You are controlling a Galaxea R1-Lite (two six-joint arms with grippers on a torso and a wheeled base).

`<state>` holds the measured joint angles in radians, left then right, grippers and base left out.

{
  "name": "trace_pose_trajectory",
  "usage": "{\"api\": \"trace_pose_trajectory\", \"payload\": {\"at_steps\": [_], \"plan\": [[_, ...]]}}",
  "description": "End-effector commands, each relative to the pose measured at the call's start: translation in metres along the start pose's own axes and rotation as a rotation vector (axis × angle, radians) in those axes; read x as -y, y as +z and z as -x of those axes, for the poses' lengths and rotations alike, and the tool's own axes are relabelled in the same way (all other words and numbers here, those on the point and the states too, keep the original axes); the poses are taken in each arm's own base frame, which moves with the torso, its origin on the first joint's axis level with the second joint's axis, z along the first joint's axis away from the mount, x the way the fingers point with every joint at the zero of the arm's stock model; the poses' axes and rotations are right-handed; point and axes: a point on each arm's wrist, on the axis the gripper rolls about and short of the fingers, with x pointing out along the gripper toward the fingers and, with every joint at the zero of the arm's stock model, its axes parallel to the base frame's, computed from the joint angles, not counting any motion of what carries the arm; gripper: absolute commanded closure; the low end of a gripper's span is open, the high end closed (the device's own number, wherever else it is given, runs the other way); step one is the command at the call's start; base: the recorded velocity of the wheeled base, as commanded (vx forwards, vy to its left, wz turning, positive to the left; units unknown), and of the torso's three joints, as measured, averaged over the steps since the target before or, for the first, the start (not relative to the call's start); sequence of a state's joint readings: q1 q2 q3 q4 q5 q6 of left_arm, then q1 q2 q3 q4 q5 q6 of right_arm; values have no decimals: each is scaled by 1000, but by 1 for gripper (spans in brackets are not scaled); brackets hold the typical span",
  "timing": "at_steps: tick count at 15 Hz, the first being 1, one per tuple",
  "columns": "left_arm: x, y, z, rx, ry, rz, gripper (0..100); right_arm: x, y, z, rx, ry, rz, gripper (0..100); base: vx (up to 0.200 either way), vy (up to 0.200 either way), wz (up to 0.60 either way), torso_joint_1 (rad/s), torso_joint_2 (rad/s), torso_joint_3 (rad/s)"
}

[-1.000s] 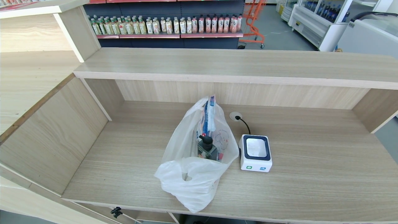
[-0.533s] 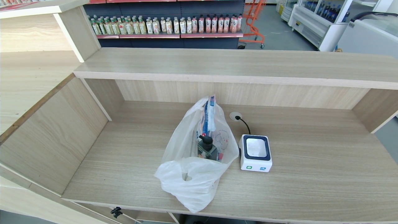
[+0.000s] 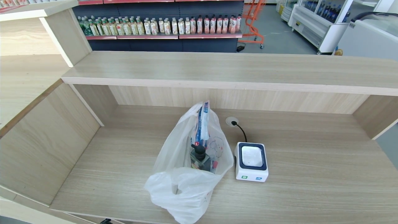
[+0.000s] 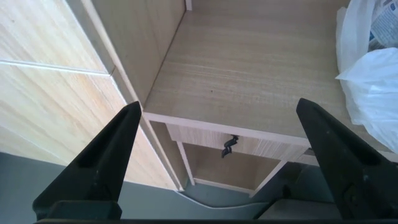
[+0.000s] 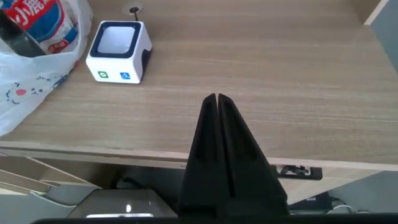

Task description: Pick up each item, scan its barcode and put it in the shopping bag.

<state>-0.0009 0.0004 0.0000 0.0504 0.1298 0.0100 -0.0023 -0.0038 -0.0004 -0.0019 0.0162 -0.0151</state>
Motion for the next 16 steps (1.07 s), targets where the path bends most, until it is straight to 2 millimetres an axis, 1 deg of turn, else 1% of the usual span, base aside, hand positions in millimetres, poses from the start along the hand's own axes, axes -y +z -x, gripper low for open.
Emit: {"api": "trace_pose_trajectory", "payload": {"at_steps": [1, 16], "plan": [[0, 0, 0, 0, 0, 1, 0, 0, 0, 0, -3, 0, 0, 100, 0, 0, 0, 0, 0, 0], [0, 0, 0, -1, 0, 2, 0, 0, 0, 0, -3, 0, 6, 100, 0, 0, 0, 0, 0, 0]]}}
